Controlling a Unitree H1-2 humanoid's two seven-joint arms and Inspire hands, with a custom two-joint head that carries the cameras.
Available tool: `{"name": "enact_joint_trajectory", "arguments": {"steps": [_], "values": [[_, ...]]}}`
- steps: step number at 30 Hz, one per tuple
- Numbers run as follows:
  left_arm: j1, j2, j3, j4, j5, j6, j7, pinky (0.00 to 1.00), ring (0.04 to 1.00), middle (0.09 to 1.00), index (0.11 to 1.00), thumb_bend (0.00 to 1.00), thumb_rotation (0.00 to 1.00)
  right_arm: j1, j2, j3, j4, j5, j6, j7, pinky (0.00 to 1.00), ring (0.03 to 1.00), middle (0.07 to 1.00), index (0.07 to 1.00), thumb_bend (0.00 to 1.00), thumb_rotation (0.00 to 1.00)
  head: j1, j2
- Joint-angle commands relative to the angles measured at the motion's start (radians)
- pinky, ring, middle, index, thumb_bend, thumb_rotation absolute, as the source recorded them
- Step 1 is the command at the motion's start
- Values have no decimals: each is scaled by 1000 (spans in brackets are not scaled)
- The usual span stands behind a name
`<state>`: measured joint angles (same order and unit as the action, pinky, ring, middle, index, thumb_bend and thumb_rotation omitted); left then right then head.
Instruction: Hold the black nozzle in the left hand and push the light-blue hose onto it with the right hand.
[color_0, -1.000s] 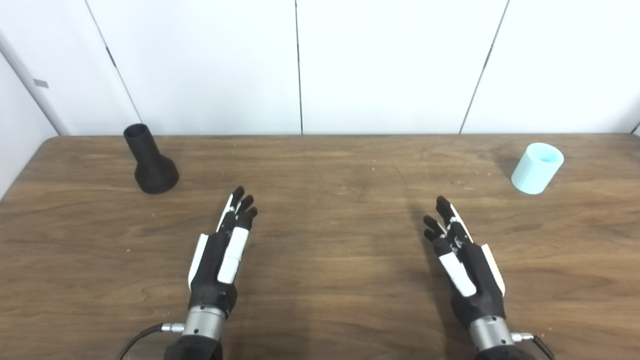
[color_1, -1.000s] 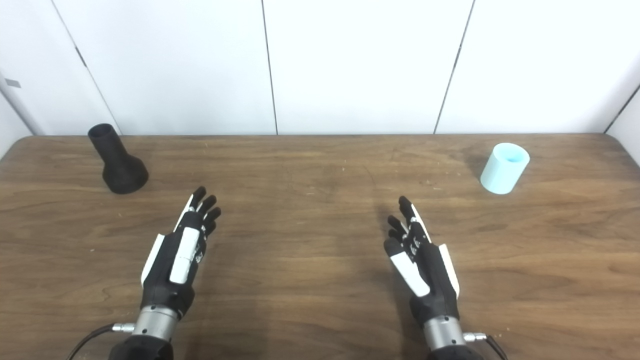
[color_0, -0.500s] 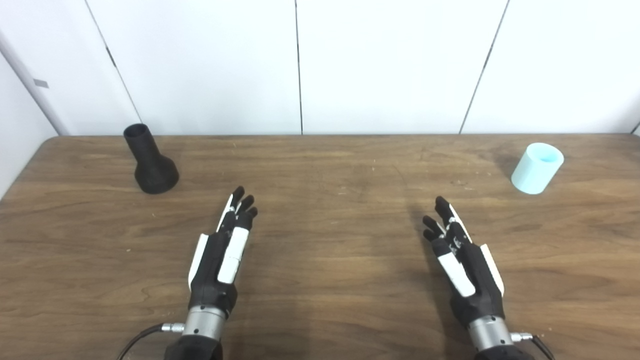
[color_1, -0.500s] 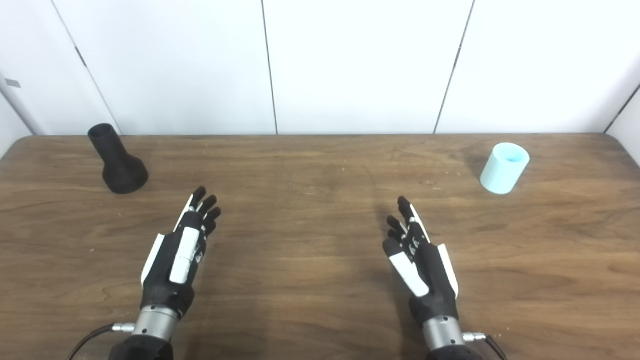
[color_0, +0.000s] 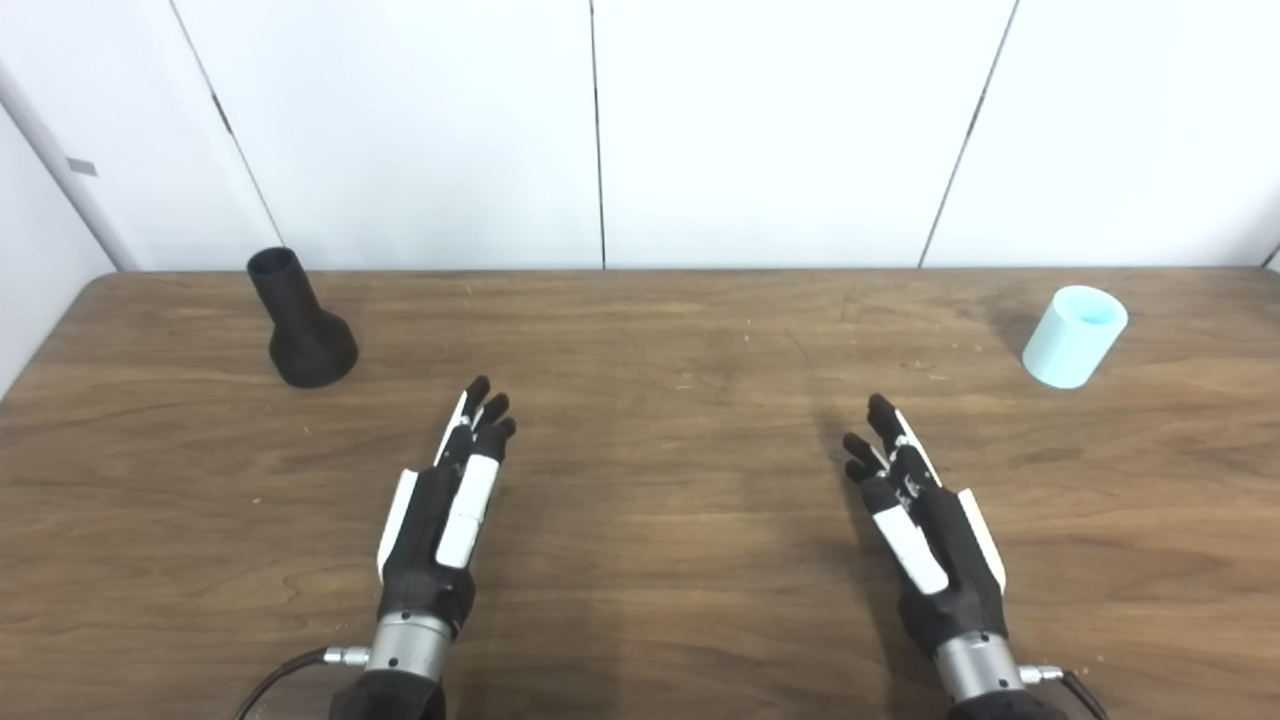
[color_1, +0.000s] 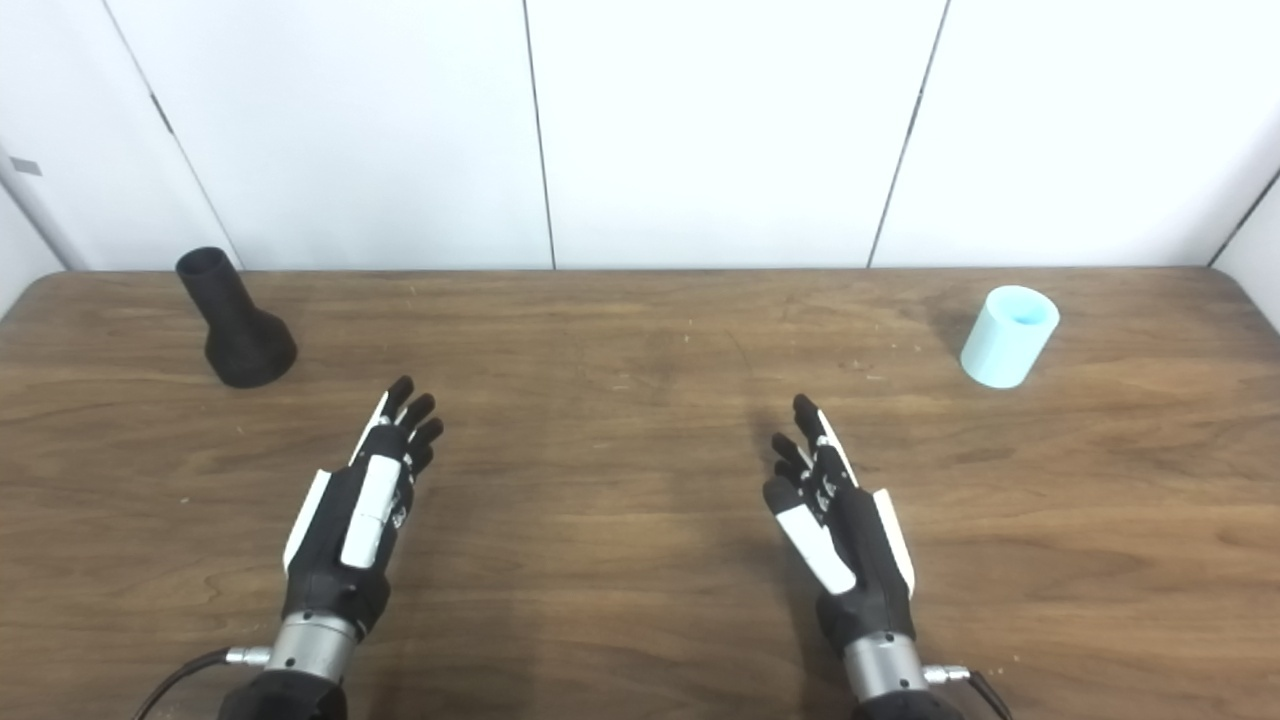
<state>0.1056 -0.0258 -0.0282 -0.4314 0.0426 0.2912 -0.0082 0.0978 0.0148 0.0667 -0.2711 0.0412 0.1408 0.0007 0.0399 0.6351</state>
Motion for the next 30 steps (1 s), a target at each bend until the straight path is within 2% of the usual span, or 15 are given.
{"name": "enact_joint_trajectory", "arguments": {"steps": [1,30], "values": [[2,8,-3,-30,0,-16,-5,990,950,960,1000,785,881,-19,-1,4,-30,-5,-18,12,933,940,994,967,778,697,1,1],[2,9,-3,-30,-5,-6,-8,987,946,958,1000,788,881,-19,-3,4,-32,-3,-14,14,938,940,992,968,776,698,2,2]]}}
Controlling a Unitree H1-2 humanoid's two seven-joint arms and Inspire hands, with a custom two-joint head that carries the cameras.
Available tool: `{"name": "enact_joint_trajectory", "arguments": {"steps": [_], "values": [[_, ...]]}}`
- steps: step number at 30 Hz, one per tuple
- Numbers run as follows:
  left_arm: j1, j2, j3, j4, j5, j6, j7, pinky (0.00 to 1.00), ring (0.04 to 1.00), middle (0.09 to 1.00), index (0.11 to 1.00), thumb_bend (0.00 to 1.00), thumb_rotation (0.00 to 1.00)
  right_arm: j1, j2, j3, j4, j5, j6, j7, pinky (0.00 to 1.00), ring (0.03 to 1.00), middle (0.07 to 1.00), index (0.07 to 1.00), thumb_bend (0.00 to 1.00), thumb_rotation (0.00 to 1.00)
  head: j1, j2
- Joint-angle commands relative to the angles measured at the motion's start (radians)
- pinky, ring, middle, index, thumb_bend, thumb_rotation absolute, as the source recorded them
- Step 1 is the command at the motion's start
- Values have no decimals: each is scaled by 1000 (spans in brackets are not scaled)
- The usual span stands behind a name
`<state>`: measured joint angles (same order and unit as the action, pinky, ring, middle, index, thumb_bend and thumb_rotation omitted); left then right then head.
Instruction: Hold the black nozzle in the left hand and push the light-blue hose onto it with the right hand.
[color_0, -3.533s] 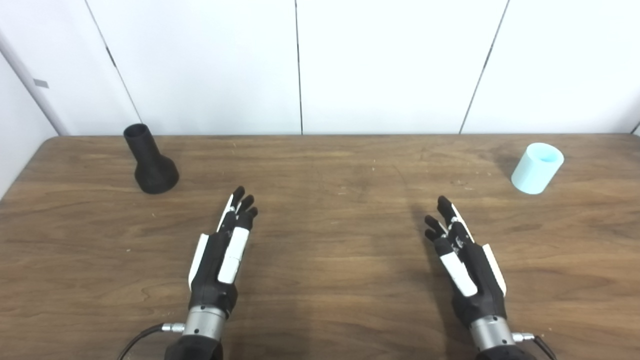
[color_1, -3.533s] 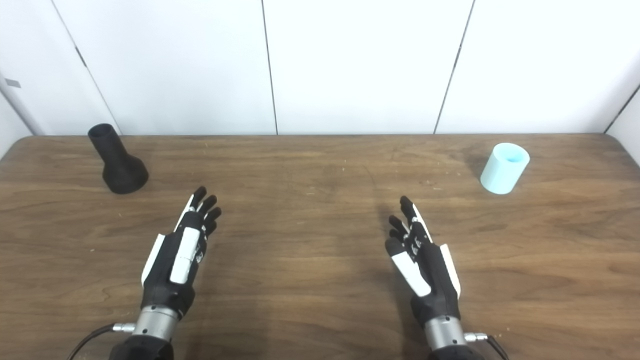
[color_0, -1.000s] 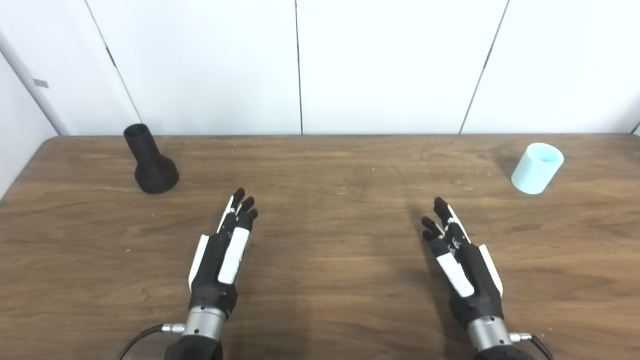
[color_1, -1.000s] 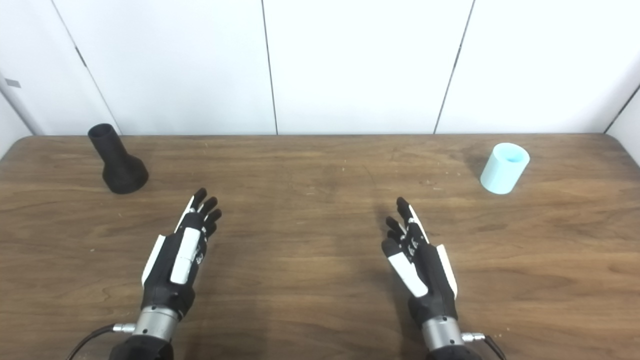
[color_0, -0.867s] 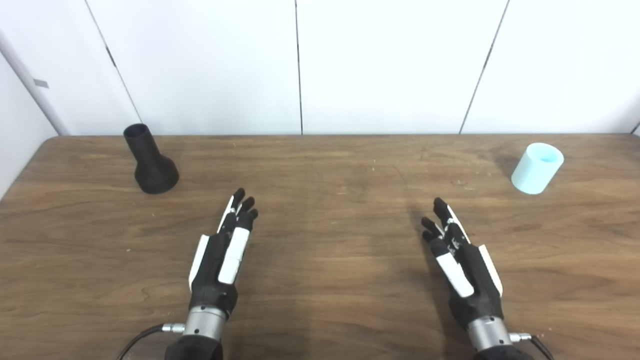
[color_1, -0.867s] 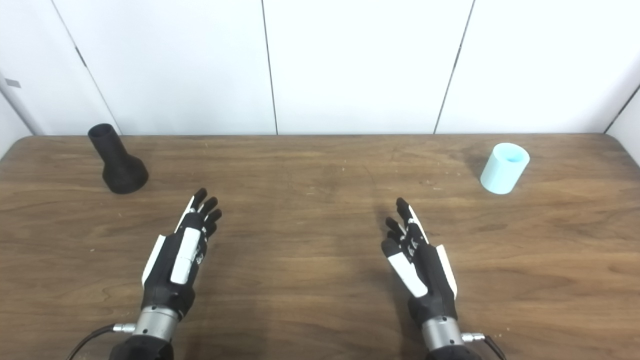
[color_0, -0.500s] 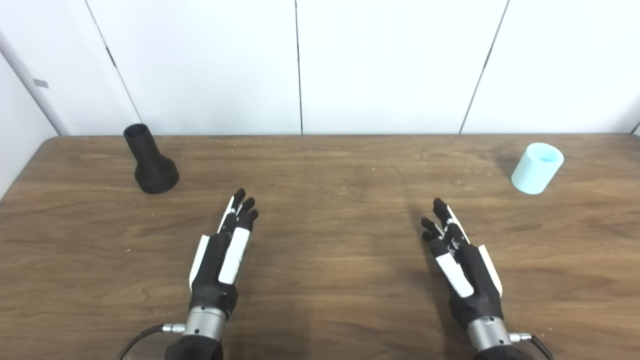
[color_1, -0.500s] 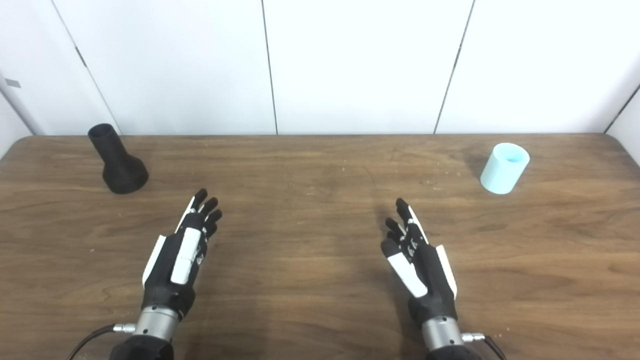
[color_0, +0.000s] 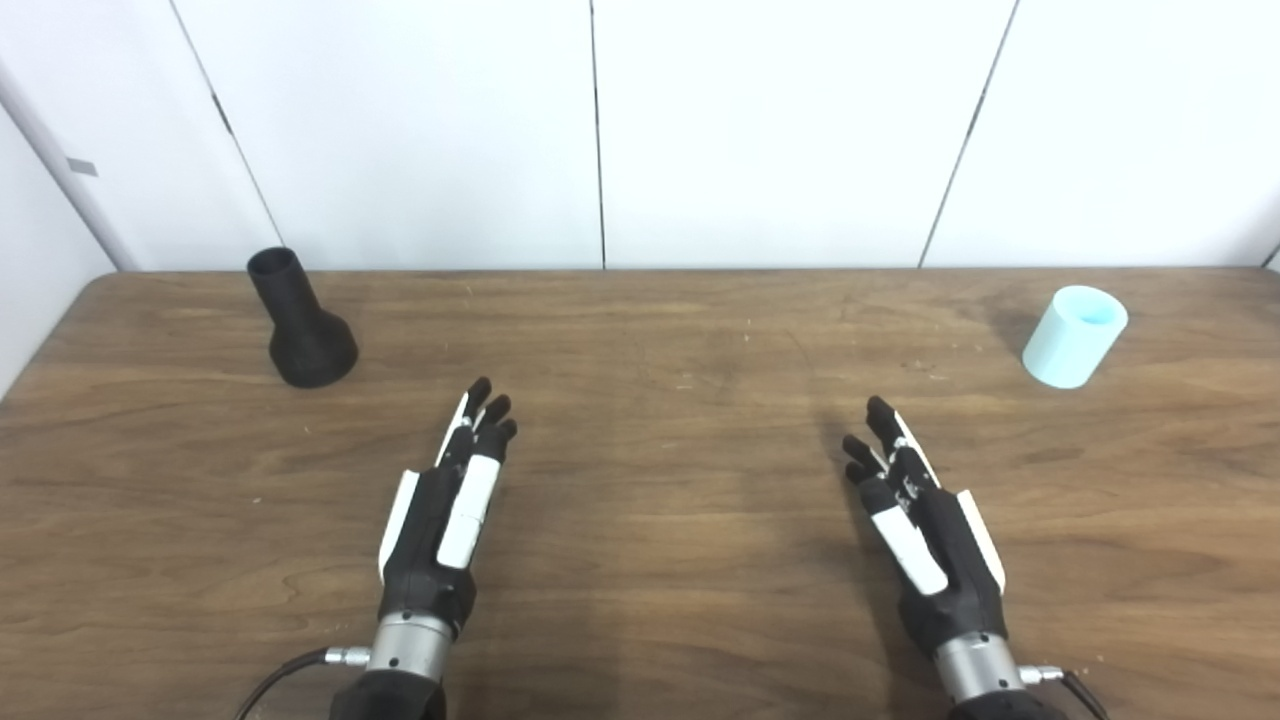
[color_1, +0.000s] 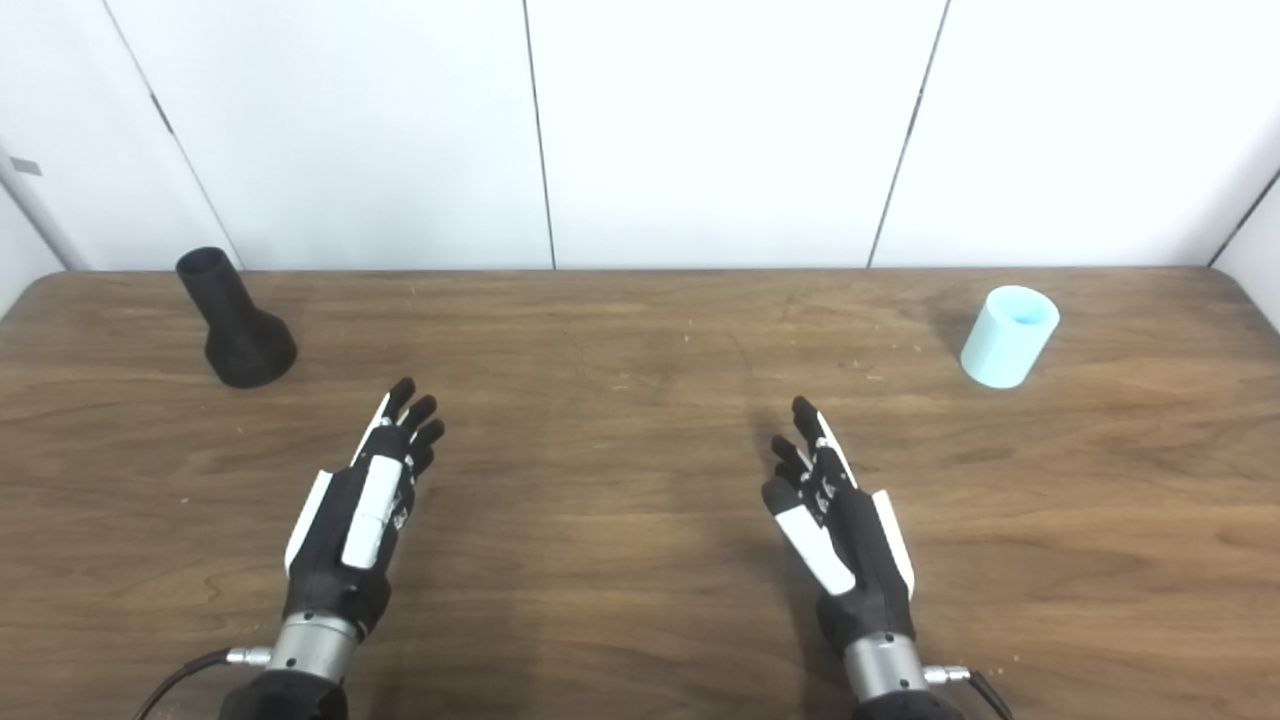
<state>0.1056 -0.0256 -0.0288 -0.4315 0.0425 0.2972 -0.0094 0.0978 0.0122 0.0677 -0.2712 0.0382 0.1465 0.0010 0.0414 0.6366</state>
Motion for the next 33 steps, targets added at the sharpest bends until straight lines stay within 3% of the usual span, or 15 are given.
{"name": "enact_joint_trajectory", "arguments": {"steps": [1,33], "values": [[2,9,-2,-30,-5,-12,-7,986,946,958,1000,788,881,-19,-1,3,-30,0,-21,13,939,940,992,968,776,699,0,1],[0,13,-1,-30,1,-15,-7,999,947,956,1000,786,882,-20,2,9,-33,-5,-17,11,939,939,991,969,771,701,-2,1]]}}
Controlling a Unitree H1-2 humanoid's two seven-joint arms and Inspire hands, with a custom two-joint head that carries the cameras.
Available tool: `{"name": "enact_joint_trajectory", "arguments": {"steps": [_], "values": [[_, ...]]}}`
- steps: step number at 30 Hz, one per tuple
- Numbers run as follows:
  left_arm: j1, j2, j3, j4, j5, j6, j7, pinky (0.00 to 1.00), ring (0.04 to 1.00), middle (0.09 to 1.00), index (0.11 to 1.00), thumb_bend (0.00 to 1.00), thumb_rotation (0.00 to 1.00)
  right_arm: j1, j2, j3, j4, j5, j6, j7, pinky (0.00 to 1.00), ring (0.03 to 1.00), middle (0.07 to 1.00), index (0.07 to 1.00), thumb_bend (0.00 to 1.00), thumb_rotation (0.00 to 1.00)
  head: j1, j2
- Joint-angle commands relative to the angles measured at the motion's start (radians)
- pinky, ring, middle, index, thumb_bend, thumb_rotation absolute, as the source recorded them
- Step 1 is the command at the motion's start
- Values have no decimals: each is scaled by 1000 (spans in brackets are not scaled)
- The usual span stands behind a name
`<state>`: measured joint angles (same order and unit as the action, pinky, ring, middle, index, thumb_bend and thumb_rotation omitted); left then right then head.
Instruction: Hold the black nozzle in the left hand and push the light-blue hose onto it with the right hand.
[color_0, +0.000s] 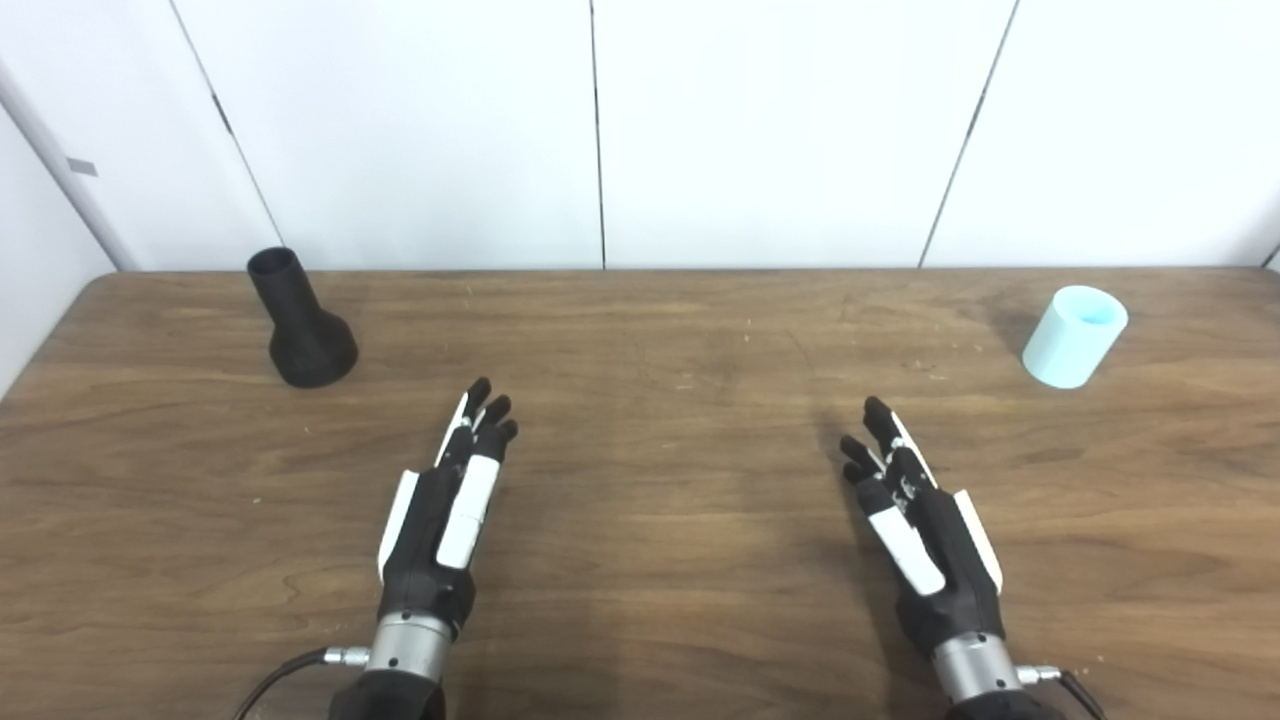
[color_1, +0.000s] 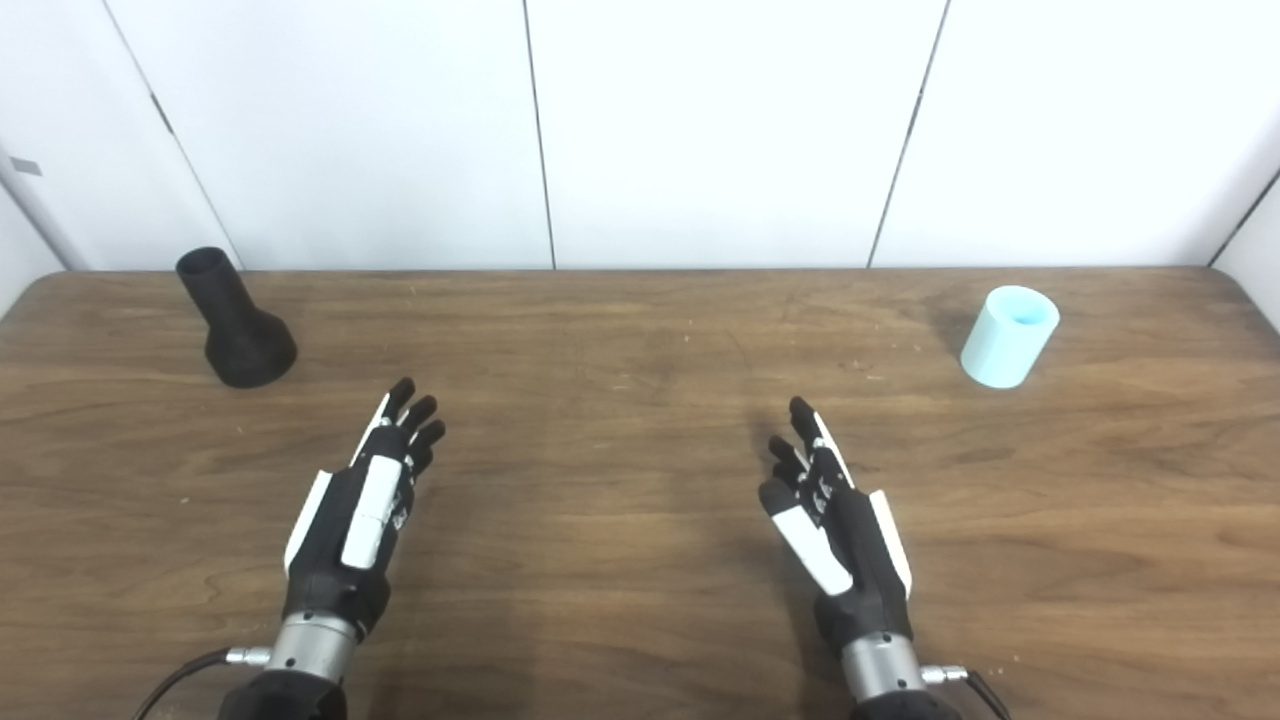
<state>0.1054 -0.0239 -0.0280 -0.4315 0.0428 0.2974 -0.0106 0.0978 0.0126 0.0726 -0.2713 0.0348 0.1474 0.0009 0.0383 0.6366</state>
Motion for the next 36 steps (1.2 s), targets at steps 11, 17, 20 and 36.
{"name": "enact_joint_trajectory", "arguments": {"steps": [11,17,20,36], "values": [[1,11,-3,-27,0,-17,-5,994,947,956,1000,787,881,-21,2,3,-32,-3,-19,12,939,939,990,969,771,701,1,1],[0,10,-4,-27,1,-16,-5,993,947,954,1000,786,881,-22,1,3,-25,-4,-24,12,939,937,990,969,771,700,1,1],[0,11,-4,-30,2,-13,-5,994,947,954,1000,786,881,-21,2,4,-27,-5,-23,12,939,937,990,969,773,702,1,0],[27,-22,-53,33,52,-92,24,1000,939,950,1000,783,875,-6,-38,-27,39,34,-99,43,934,941,998,983,768,706,136,-112]]}}
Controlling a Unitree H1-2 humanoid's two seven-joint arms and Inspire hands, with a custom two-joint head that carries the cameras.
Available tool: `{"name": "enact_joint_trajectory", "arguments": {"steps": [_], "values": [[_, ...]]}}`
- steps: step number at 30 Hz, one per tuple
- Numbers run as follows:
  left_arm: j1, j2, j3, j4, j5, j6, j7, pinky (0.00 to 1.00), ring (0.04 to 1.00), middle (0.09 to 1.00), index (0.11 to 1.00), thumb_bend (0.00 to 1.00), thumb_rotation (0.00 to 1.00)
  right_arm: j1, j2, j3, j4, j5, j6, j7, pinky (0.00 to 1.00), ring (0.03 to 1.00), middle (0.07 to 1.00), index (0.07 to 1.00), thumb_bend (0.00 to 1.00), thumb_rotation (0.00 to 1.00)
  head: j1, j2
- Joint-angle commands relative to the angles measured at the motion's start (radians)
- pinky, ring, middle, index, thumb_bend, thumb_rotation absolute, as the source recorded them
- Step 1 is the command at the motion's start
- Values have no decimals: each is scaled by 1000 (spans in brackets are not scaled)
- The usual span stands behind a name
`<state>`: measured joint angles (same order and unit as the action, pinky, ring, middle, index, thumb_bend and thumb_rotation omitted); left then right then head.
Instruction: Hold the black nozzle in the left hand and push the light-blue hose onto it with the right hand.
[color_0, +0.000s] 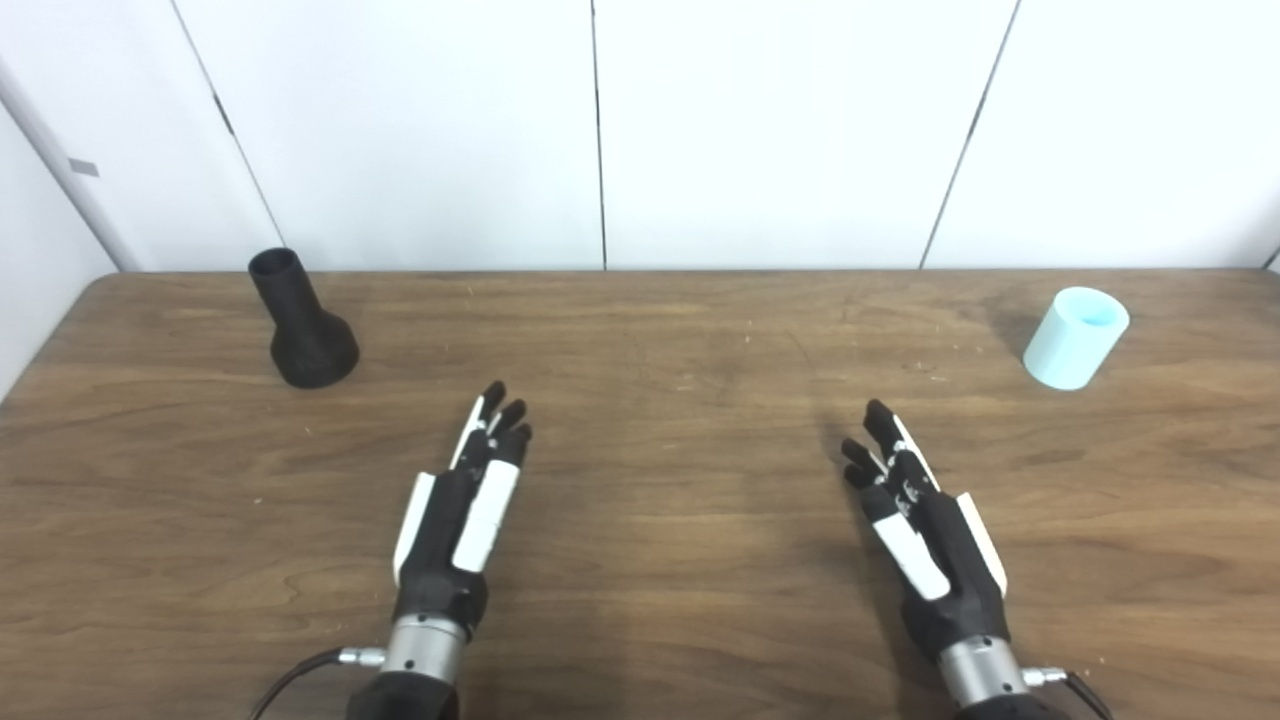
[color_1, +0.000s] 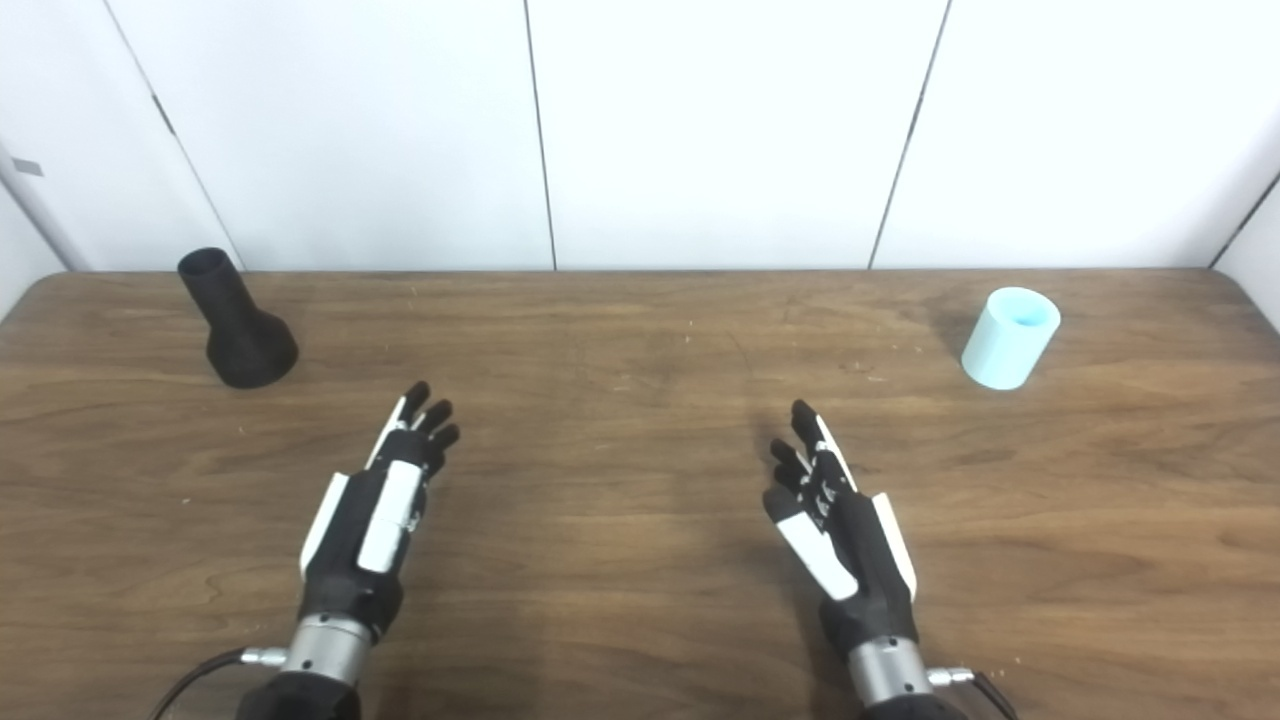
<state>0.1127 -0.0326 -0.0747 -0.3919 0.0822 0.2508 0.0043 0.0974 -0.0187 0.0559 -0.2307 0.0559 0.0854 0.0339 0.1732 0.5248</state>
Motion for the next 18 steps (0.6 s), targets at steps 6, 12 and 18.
{"name": "enact_joint_trajectory", "arguments": {"steps": [6,12,18], "values": [[27,-26,-25,56,36,-108,37,1000,941,948,999,773,877,3,-24,-33,62,44,-108,36,909,938,998,981,767,704,33,-46],[32,-37,-37,92,48,-148,60,1000,944,949,998,784,881,2,-24,-49,107,70,-154,54,891,934,995,980,759,700,55,-74],[30,-36,-37,125,41,-184,77,1000,946,951,997,797,880,1,-36,-55,152,77,-204,68,888,932,995,983,747,693,56,-92]]}}
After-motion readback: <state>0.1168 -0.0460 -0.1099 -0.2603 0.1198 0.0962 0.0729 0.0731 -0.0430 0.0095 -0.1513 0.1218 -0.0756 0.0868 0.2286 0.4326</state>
